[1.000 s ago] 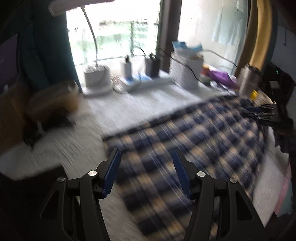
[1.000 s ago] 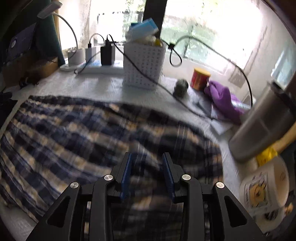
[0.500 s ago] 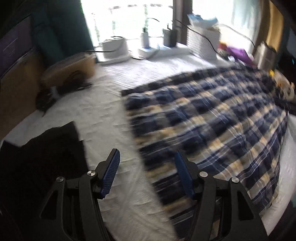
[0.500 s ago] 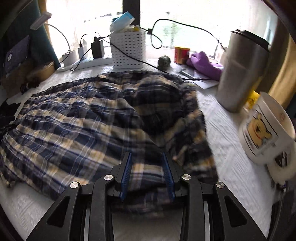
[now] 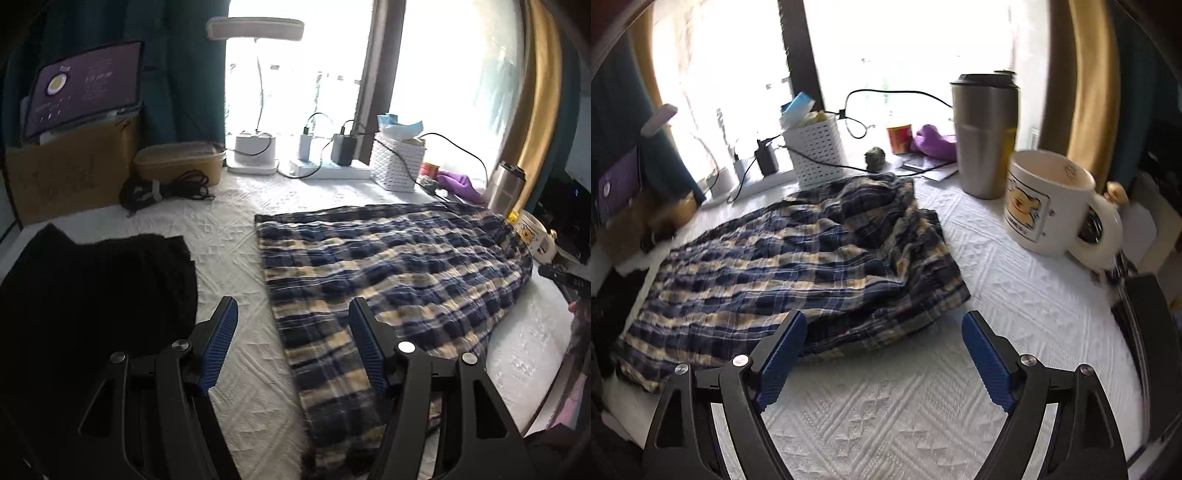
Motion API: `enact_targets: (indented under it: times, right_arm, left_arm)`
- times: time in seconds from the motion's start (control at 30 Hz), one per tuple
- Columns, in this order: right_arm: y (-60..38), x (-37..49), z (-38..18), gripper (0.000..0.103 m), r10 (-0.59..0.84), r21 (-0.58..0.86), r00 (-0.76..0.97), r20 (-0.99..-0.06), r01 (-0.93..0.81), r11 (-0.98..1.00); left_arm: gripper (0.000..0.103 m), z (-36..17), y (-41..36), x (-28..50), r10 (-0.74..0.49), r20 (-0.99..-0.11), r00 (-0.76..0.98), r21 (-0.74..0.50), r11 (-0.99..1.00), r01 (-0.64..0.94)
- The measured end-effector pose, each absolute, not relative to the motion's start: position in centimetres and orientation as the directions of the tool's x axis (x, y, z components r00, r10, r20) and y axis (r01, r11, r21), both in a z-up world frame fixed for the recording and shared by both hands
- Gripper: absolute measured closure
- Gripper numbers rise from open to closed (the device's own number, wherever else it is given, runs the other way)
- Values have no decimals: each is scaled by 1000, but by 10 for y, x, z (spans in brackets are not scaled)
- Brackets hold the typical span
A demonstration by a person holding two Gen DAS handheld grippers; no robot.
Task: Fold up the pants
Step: 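Release the pants with the right gripper and pull both tools back, then grasp the folded plaid pants with the right gripper and lift them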
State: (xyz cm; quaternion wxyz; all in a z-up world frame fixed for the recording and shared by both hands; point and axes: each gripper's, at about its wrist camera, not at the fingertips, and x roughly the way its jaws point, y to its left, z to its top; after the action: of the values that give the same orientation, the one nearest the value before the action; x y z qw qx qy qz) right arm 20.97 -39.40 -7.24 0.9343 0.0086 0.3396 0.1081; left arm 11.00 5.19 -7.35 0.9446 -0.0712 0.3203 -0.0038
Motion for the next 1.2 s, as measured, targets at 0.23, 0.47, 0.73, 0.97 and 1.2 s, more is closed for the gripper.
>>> enact_targets:
  times: [0.23,0.47,0.73,0.97,1.2]
  right_arm:
    - [-399,217,-95,16,282,221,698,-658,-179,959]
    - [-404,241,-101,16,321,310,680,-659,-143,940]
    - [-394,271,-100,13,275,272,691,-668,-116,955]
    - [-401,292,-99,13,290,346,723,-627,-75,935]
    - [-413,306,-99,43,283,396,754,-593,-32,918]
  left_arm:
    - [41,-65,42,104,-58,-587,808,-118,993,-14]
    - [41,-71,59,106,4,-613,790,-108,990,-89]
    - [41,-83,85,108,61,-654,754,-105,980,-171]
    - [41,-84,89,107,58,-650,758,-116,978,-174]
    - [41,-84,90,108,55,-653,756,-121,977,-175]
